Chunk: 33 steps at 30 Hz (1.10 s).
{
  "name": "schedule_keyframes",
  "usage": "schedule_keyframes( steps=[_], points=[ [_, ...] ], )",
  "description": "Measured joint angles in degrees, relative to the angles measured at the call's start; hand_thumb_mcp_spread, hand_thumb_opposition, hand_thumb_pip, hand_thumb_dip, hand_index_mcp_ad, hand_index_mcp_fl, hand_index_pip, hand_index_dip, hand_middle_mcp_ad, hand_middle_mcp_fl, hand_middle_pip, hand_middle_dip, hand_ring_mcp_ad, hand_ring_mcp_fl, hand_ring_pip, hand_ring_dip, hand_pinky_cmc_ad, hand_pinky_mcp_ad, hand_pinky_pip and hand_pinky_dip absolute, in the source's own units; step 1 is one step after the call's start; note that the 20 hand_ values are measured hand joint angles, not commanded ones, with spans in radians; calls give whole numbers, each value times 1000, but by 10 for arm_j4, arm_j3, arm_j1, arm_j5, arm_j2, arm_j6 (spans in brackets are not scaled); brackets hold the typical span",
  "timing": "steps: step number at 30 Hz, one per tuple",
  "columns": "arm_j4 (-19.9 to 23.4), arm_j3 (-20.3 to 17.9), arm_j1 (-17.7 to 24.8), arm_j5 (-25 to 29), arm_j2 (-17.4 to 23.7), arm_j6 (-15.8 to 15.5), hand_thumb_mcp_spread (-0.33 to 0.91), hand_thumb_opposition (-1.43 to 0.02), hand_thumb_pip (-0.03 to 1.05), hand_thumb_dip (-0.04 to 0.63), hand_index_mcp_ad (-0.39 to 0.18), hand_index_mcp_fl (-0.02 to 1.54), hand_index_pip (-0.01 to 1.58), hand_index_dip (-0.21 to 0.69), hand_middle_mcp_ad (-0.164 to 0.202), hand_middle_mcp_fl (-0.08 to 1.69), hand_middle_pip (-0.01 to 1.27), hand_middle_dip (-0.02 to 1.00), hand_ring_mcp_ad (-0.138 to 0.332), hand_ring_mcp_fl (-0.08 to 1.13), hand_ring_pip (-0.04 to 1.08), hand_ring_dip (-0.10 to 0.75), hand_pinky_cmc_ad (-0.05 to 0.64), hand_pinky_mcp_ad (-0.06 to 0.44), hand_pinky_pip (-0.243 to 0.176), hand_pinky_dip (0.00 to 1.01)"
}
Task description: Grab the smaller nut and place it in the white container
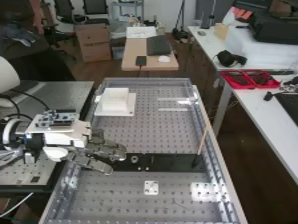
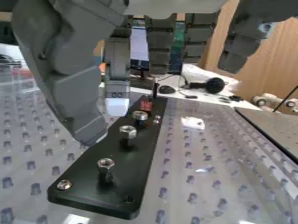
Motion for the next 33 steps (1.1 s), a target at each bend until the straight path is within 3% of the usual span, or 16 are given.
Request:
schedule_keyframes(
  steps=[4,10,12,15,33],
  points=[
    [-8,0,-1,-2,-2,-11,445,-836,642,234,-171,5,1545,251,59,117,133,175,126,3,98,45,347,276,-59,192],
    [-12,-2,-2,-2,-2,-18,466,-852,642,236,-173,3,1539,276,58,115,133,175,131,3,98,45,349,278,-59,192],
    [-10,-3,-2,-1,-1,-17,457,-850,642,236,-173,2,1543,284,58,117,133,175,113,3,98,45,351,281,-59,192],
    [-8,-4,-2,-1,-2,-17,480,-850,642,236,-169,2,1543,284,56,113,133,175,110,3,98,45,328,262,-59,192],
    [-18,-1,4,-5,-10,-59,494,-850,611,236,-173,0,1548,337,54,117,134,188,106,3,98,45,328,251,-44,192]
  ],
)
